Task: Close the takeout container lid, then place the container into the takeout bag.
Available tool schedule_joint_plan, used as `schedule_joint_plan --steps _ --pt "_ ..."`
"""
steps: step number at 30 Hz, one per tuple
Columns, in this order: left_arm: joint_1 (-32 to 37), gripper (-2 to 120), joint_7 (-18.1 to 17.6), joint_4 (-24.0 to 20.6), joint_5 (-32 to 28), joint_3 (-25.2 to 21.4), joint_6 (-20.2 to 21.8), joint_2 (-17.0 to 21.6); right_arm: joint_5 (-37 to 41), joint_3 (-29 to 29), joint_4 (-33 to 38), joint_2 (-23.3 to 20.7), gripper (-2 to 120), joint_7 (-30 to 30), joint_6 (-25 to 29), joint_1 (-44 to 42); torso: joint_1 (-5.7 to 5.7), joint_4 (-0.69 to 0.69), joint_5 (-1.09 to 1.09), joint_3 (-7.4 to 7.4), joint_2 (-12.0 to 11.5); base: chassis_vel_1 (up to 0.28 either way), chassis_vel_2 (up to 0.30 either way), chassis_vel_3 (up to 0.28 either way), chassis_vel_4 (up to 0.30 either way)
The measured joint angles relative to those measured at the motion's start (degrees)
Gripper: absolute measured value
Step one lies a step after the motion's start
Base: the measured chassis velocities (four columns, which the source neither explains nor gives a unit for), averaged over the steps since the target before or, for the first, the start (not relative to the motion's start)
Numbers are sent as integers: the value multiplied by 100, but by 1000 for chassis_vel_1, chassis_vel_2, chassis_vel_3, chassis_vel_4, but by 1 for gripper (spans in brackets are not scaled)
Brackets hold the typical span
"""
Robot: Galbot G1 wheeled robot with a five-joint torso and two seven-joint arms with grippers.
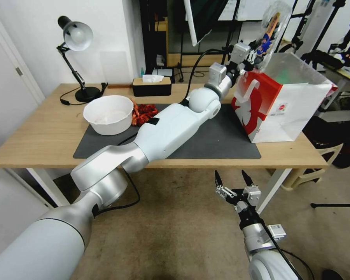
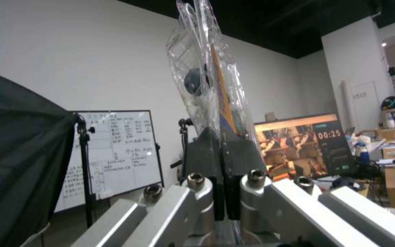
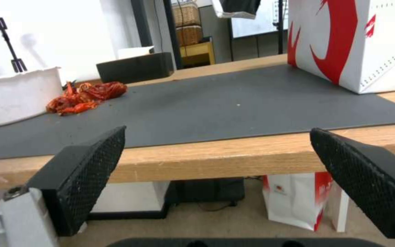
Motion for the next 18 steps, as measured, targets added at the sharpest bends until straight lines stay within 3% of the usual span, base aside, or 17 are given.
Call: schedule_joint_plan --steps 11,18 --pt "-133 0 14 -33 -336 48 44 4 -1 -7 -13 22 100 -5 -42 29 0 1 0 0 0 0 0 0 0" --pt "-140 0 249 -119 -473 272 59 5 -11 12 -10 53 100 -7 -79 13 0 0 0 0 0 0 0 0 0"
